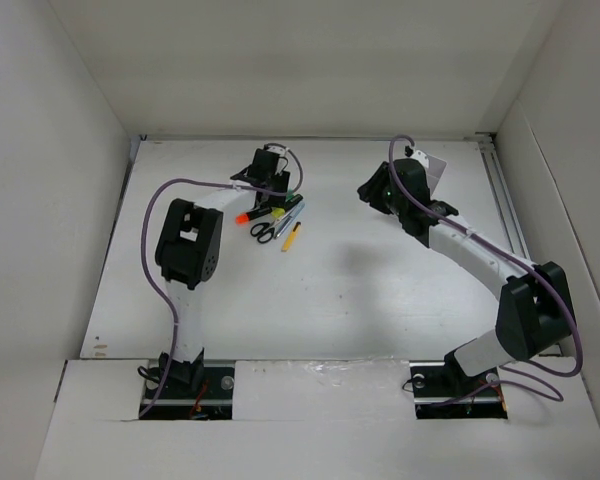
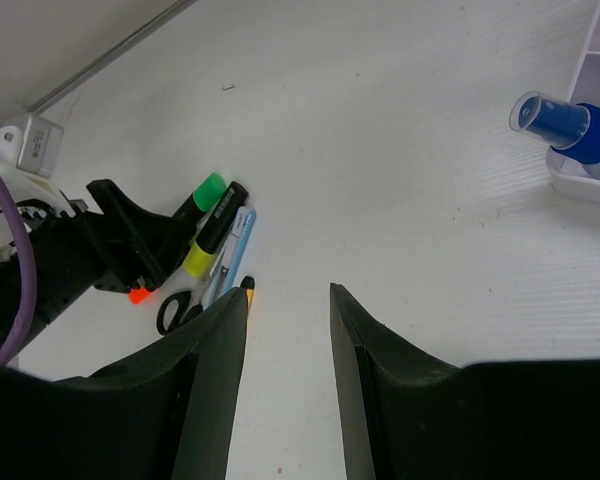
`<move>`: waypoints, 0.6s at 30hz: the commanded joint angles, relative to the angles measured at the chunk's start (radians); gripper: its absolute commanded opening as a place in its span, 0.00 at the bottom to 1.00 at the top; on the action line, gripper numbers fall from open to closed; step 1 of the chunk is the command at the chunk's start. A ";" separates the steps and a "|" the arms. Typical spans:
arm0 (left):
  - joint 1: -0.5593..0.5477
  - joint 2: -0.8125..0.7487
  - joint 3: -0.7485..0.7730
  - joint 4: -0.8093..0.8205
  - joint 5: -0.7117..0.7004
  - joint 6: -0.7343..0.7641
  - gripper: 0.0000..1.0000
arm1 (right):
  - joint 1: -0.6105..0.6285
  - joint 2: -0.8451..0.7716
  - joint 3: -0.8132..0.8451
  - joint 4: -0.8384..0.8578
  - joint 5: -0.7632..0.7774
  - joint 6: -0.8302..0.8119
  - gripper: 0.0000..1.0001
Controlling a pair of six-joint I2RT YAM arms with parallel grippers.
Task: Sort the stationery into containers
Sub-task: Pick up the pen from the center of the board.
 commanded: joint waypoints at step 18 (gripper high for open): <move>0.003 0.116 0.190 -0.139 -0.033 0.028 0.55 | -0.015 -0.018 -0.012 0.064 -0.023 -0.014 0.44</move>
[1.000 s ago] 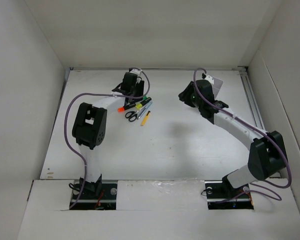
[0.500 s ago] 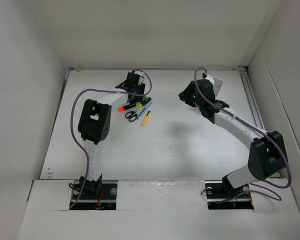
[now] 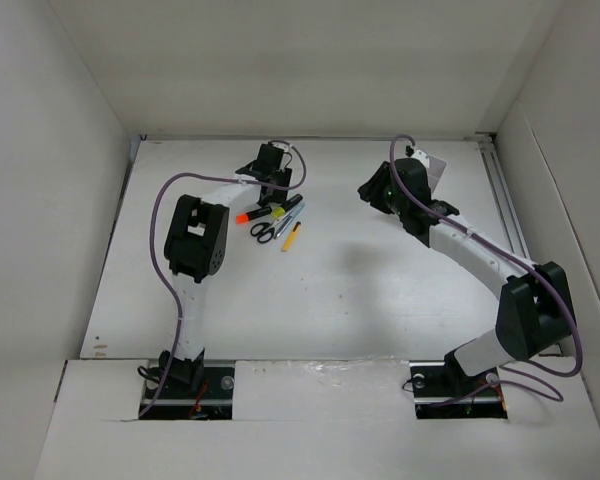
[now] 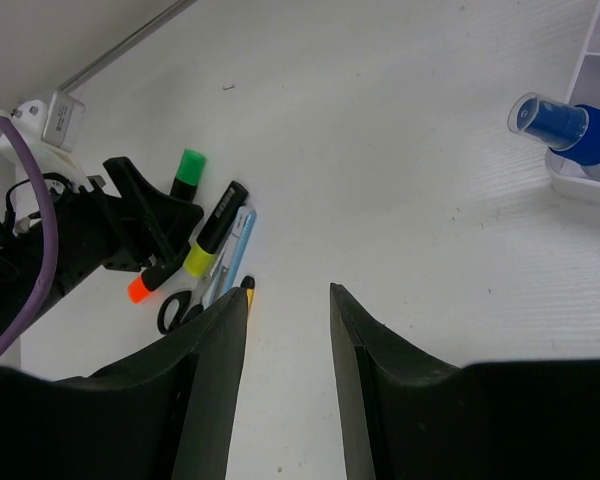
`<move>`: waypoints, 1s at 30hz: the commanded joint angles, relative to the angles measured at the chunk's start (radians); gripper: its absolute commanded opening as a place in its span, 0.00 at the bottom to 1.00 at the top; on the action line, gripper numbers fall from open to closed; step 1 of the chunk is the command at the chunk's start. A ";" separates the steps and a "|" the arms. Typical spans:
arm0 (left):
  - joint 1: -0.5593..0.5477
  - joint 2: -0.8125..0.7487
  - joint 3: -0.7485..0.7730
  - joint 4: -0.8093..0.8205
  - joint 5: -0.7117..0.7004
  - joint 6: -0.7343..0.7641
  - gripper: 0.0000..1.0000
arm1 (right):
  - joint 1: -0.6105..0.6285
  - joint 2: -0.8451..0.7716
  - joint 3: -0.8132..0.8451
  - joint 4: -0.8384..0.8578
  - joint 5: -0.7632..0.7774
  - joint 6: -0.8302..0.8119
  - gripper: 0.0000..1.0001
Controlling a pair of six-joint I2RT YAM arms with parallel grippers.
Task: Sort the stationery into containers
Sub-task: Pick up the pen from the center of the board.
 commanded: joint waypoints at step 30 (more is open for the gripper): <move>0.004 -0.222 -0.022 0.060 -0.102 -0.174 0.00 | -0.007 -0.036 -0.012 0.082 -0.169 -0.005 0.62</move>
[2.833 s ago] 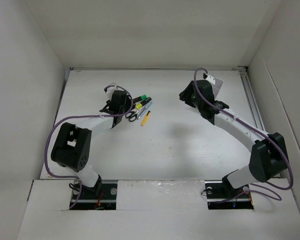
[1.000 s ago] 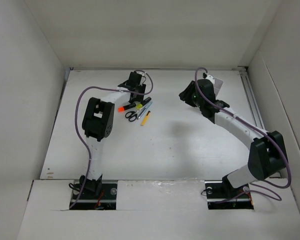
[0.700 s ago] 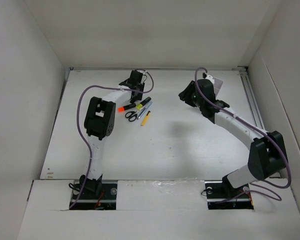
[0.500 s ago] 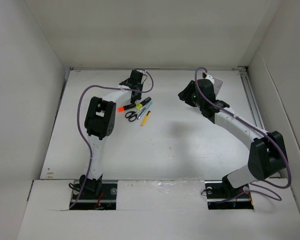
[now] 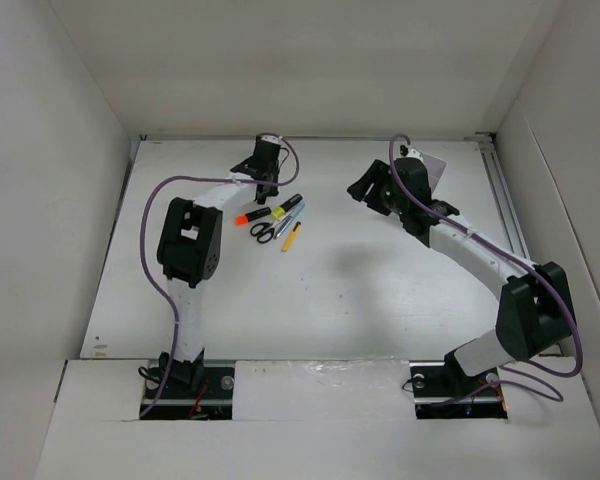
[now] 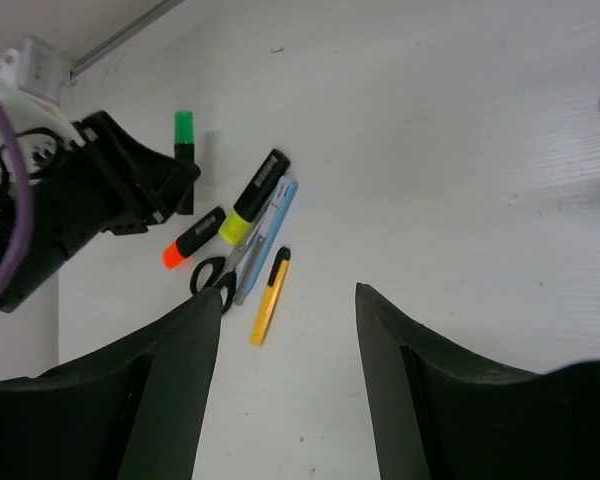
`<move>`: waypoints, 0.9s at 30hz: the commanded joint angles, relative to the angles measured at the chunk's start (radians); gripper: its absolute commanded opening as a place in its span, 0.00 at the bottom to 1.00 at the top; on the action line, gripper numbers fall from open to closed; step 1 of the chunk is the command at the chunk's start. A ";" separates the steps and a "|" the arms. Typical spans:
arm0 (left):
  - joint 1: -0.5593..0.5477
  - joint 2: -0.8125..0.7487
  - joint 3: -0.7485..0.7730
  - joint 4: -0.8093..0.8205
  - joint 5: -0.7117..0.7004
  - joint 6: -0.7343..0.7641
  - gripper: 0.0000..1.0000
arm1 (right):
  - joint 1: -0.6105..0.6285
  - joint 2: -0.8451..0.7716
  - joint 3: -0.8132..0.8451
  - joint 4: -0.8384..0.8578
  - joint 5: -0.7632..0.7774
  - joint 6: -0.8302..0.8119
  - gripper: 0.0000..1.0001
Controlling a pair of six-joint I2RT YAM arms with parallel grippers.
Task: Sort the stationery into containers
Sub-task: Pick up the pen from the center of the board, then place the pen in the storage box.
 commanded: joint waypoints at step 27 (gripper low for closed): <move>-0.190 -0.631 -0.650 0.550 0.486 -0.230 0.00 | -0.004 -0.019 -0.011 0.123 -0.335 -0.015 0.72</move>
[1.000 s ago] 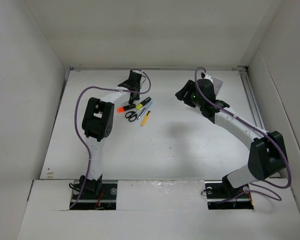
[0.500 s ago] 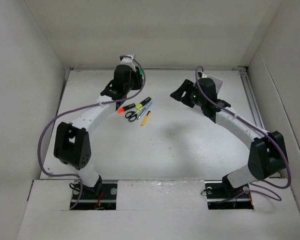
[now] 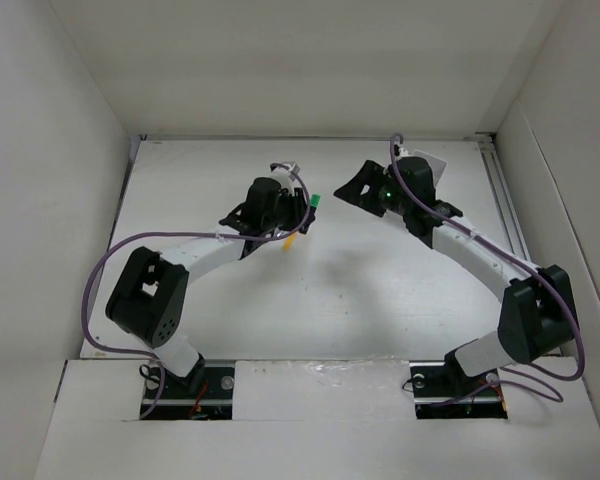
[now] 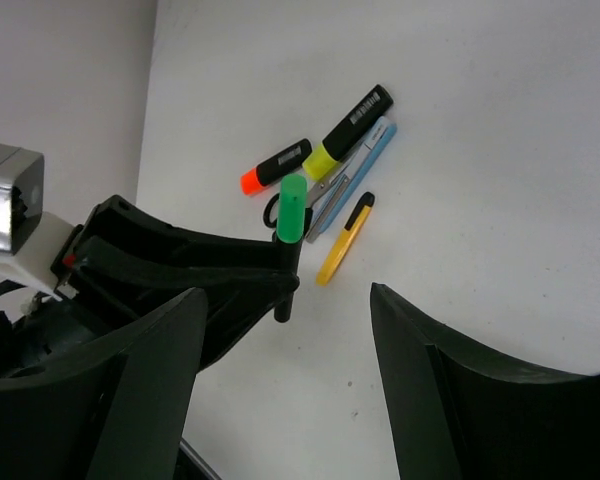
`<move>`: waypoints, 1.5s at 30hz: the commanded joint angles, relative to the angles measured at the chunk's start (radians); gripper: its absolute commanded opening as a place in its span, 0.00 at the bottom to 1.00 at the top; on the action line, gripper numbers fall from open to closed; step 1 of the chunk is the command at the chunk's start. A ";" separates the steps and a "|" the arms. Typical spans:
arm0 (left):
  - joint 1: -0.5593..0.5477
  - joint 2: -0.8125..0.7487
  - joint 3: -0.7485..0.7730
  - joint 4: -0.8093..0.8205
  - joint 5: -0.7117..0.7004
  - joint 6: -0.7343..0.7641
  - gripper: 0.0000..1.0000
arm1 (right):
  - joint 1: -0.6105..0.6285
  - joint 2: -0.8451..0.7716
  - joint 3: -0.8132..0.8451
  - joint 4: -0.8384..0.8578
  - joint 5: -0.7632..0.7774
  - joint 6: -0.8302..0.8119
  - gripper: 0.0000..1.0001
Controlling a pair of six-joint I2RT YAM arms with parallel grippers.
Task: Sort the stationery into containers
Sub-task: Place the pen in the storage box.
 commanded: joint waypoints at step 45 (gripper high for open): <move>-0.112 -0.318 -0.144 0.072 -0.408 -0.080 0.61 | -0.294 -0.003 0.189 -0.138 0.801 0.185 0.02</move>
